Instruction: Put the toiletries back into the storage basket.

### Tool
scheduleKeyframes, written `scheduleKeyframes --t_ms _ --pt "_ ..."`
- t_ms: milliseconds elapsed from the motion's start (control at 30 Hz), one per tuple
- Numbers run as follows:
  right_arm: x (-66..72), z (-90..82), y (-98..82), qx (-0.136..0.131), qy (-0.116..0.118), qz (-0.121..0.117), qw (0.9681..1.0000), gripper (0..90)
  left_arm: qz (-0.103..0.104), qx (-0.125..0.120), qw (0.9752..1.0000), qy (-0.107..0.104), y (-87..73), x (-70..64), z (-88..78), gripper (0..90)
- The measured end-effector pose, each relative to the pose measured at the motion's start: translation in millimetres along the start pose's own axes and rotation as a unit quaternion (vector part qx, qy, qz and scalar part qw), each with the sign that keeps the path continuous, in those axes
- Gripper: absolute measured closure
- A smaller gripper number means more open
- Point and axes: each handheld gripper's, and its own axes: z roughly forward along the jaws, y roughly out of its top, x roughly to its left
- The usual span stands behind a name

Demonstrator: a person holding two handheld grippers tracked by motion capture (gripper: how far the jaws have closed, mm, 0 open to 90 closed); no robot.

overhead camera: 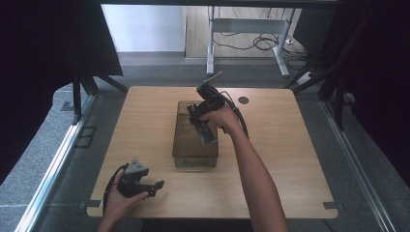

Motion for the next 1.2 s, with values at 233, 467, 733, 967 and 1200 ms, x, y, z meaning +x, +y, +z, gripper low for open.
scheduleKeyframes --t_ms 233,467,733,967,1200 --pt "-0.9 6.8 2.3 0.0 0.004 0.008 1.0 48.7 0.0 0.001 1.0 -0.001 0.0 0.4 0.1 21.2" --pt "-2.5 14.7 4.1 -0.001 0.008 0.017 0.9998 48.7 0.001 0.001 1.0 -0.001 0.0 0.2 0.0 21.2" --pt "-4.8 19.1 5.0 -0.005 0.012 0.03 0.9995 48.7 -0.001 0.002 1.0 -0.001 -0.4 0.1 1.0 21.2" --pt "-5.5 25.8 5.1 -0.004 0.017 0.044 0.9989 48.7 -0.002 0.001 1.0 -0.001 -0.5 0.5 0.6 21.2" --pt "-6.1 32.4 5.2 -0.005 0.02 0.055 0.9983 48.7 0.0 0.002 1.0 -0.001 -0.4 0.2 0.7 21.2"
